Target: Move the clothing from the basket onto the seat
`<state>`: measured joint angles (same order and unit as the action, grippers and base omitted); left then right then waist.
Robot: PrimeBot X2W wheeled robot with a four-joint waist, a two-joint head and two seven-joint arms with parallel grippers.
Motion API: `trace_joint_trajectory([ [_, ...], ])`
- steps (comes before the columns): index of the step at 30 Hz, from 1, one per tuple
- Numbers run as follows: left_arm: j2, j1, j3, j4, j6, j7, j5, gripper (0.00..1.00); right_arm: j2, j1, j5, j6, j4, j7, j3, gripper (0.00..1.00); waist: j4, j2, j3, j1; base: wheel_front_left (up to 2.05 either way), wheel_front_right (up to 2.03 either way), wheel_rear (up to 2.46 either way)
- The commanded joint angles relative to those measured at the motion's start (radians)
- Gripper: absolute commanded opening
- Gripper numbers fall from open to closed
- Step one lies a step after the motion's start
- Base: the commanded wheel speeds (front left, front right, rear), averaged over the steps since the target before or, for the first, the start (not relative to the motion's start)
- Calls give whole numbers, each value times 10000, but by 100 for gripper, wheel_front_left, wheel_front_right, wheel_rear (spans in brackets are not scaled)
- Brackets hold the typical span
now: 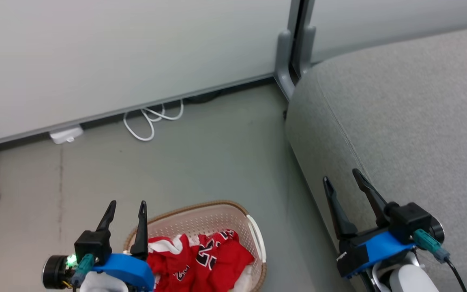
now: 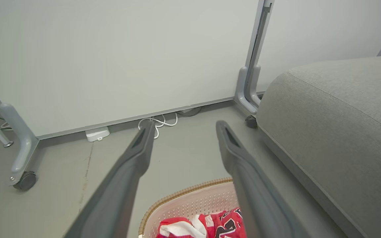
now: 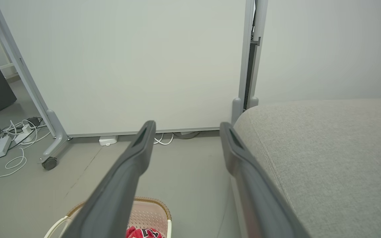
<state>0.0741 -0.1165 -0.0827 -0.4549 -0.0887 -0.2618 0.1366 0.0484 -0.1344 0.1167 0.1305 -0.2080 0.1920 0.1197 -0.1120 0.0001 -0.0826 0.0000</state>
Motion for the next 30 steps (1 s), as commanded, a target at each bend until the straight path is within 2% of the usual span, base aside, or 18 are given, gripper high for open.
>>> trace_joint_trajectory([
  [1,156,-353,-113,-198,-48,-47,-143,100,34,-295,56,3,49,33,143,100,-551,-1,-655,0,0,0,0],
  [10,580,-1687,-504,-1886,-126,161,-465,100,28,-1307,194,3,190,245,736,100,-1561,-1,-2359,0,0,0,0],
  [18,1000,-2996,-985,-3464,-220,568,-813,100,23,-1985,424,3,356,443,1039,100,-1909,-1,-3888,0,0,0,0],
  [30,1423,-4517,-1339,-5334,12,1116,-1122,100,23,-2767,842,3,367,664,1656,100,-2282,-1,-5454,0,0,0,0],
])
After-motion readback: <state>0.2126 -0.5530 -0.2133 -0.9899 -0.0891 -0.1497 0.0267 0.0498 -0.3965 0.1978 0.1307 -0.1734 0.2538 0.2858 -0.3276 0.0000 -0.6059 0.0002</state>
